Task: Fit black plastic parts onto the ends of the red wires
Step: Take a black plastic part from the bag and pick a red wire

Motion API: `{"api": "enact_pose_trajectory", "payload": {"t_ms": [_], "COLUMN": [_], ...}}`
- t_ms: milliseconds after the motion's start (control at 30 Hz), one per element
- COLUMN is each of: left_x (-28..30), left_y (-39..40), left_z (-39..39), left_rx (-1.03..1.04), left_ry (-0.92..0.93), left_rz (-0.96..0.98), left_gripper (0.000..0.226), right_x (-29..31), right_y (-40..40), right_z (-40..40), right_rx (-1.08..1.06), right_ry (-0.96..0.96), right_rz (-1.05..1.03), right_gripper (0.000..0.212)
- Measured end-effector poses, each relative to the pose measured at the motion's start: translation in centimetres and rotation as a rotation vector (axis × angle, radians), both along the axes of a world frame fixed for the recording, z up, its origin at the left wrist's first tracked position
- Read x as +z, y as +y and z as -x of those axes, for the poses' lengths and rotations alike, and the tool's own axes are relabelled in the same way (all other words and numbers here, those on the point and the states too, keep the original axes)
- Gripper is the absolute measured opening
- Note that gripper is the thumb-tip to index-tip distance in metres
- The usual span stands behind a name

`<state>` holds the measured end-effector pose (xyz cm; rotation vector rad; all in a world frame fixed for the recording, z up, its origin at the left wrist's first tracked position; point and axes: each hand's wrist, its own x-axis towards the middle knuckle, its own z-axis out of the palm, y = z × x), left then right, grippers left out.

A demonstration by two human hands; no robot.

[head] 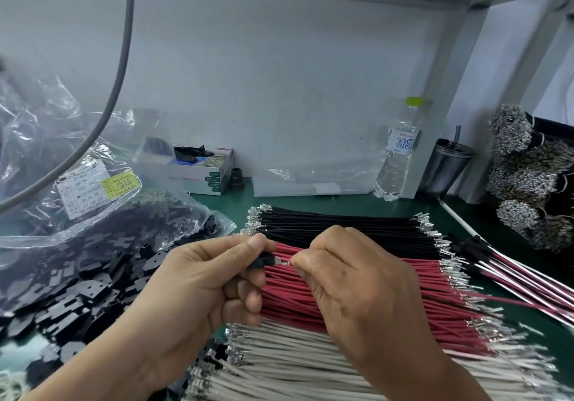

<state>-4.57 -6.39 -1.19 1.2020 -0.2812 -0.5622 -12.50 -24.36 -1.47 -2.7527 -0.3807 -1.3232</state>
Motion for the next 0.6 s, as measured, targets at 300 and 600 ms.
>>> {"api": "enact_pose_trajectory", "payload": {"t_ms": [300,600], "left_x": [-0.1,-0.1], "left_y": [-0.5,0.0], "left_z": [0.5,0.3], "left_rx": [0.037,0.017], "left_ry": [0.040,-0.099], "left_rz": [0.081,-0.008], "left_gripper": [0.039,0.038], "right_x": [-0.4,-0.6], "right_y": [1.0,1.3], "right_z": [-0.3,-0.2], "right_rx": [-0.034,0.015], "right_ry": [-0.051,0.051], "right_rz": [-0.119,-0.357], "right_gripper": [0.013,0.013]}}
